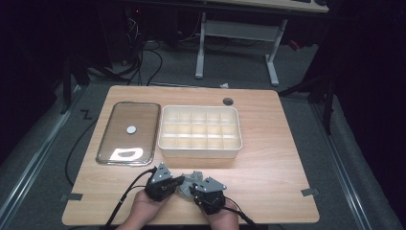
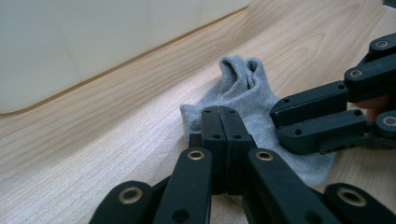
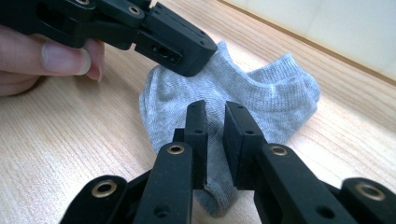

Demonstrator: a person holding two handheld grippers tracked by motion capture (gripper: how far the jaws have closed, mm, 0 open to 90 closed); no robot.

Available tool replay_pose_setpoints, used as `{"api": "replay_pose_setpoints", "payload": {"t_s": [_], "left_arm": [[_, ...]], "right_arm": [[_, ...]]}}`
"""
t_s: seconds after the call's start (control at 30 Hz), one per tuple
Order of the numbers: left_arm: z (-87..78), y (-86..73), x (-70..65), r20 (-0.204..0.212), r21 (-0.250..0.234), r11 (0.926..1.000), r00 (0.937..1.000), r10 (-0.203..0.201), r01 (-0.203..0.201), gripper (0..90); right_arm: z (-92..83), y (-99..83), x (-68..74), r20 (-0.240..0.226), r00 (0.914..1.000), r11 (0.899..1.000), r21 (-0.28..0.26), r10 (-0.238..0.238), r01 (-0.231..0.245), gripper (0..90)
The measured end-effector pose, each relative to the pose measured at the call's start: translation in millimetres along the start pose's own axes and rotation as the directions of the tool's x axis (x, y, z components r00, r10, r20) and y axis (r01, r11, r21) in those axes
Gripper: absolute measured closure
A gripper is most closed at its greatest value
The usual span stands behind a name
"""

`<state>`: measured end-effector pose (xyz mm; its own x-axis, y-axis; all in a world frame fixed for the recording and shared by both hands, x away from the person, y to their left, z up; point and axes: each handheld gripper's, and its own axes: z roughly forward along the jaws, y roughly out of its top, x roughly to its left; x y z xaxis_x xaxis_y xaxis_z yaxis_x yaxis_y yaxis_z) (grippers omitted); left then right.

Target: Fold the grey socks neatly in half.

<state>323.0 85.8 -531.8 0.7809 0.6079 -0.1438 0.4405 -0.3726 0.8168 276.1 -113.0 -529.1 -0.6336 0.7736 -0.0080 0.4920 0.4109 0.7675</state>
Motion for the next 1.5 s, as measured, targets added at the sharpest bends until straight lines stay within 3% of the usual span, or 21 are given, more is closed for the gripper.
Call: {"api": "replay_pose_setpoints", "payload": {"t_s": [0.03,0.13,0.23,0.33,0.4,0.43,0.57,0.63,0.7,0.8,0.9,1.0,1.13,1.2,1.3,1.47,1.5], "left_arm": [[-0.5,-0.6,-0.7,-0.020,0.004,0.9997,0.9996,0.022,-0.022,90.0],[-4.3,0.1,0.5,-0.042,0.000,1.0000,0.9991,0.010,-0.010,89.5],[-16.9,7.6,-6.9,0.020,-0.062,0.9969,0.9987,-0.048,0.049,87.9],[-20.7,13.7,-21.8,0.056,-0.103,0.9940,0.9980,-0.031,0.036,86.4],[-17.6,12.8,-23.6,0.061,-0.091,0.9950,0.9975,-0.036,0.041,86.4],[-8.7,7.6,-23.1,0.066,-0.049,0.9970,0.9962,-0.057,0.060,86.5],[0.0,-1.4,-18.8,0.022,-0.003,0.9979,0.9976,-0.065,0.065,87.8],[1.6,-2.9,-19.0,0.001,0.011,0.9987,0.9988,-0.050,0.050,88.7],[3.8,-3.1,-26.3,-0.046,0.023,0.9997,0.9989,0.009,-0.008,89.1],[4.3,-2.9,-27.1,-0.053,0.031,0.9991,0.9981,0.031,-0.029,89.2],[4.3,-2.9,-24.5,-0.036,0.031,0.9995,0.9993,0.011,-0.010,89.2],[4.4,-2.8,-25.4,-0.037,0.034,0.9993,0.9991,0.020,-0.019,89.2],[4.4,-2.8,-25.7,-0.037,0.034,0.9991,0.9990,0.024,-0.023,89.1],[4.4,-2.8,-25.3,-0.035,0.034,0.9993,0.9992,0.020,-0.019,89.0],[4.5,-2.9,-25.0,-0.033,0.032,0.9994,0.9993,0.018,-0.016,88.7],[4.4,-2.8,-25.5,-0.033,0.034,0.9992,0.9992,0.023,-0.022,88.3],[4.5,-2.8,-25.6,-0.034,0.034,0.9991,0.9991,0.025,-0.023,88.3]], "right_arm": [[0.1,-0.2,-0.7,-0.003,1.0000,1.000,0.000,0.006,-0.006,80.7],[0.1,-1.2,-0.5,-0.003,1.0000,1.000,-0.004,0.005,-0.005,80.9],[0.0,-2.2,-1.1,-0.007,0.9999,1.000,-0.007,0.013,-0.013,81.0],[0.3,-2.6,-1.4,-0.006,0.9999,1.000,-0.012,0.012,-0.012,81.1],[0.3,-2.6,-1.3,-0.006,0.9999,1.000,-0.012,0.014,-0.014,81.1],[0.3,-2.6,-1.4,-0.007,0.9999,1.000,-0.012,0.015,-0.015,81.1],[0.0,-2.7,-2.1,-0.011,0.9998,1.000,-0.010,0.014,-0.015,81.3],[0.0,-2.8,-2.1,-0.011,0.9998,1.000,-0.009,0.017,-0.017,81.3],[-0.2,-2.5,-2.7,-0.014,0.9997,1.000,-0.009,0.020,-0.020,81.1],[-4.1,0.9,-2.3,0.000,0.9997,1.000,0.012,0.026,-0.026,78.5],[-16.8,1.5,-3.1,0.029,0.9971,0.997,-0.021,0.069,-0.069,69.5],[-16.2,-5.6,-10.0,0.039,0.9898,0.990,0.010,0.137,-0.138,59.0],[-11.2,-11.8,-16.3,0.026,0.9788,0.979,0.026,0.203,-0.204,51.8],[-9.9,-11.9,-18.4,0.011,0.9749,0.975,0.025,0.222,-0.223,51.9],[-8.3,-10.7,-18.9,-0.014,0.9764,0.976,0.028,0.216,-0.215,58.0],[-8.4,-9.8,-19.6,-0.066,0.9721,0.974,0.041,0.225,-0.223,74.6],[-8.9,-9.6,-18.8,-0.064,0.9752,0.977,0.033,0.212,-0.210,77.9]]}}
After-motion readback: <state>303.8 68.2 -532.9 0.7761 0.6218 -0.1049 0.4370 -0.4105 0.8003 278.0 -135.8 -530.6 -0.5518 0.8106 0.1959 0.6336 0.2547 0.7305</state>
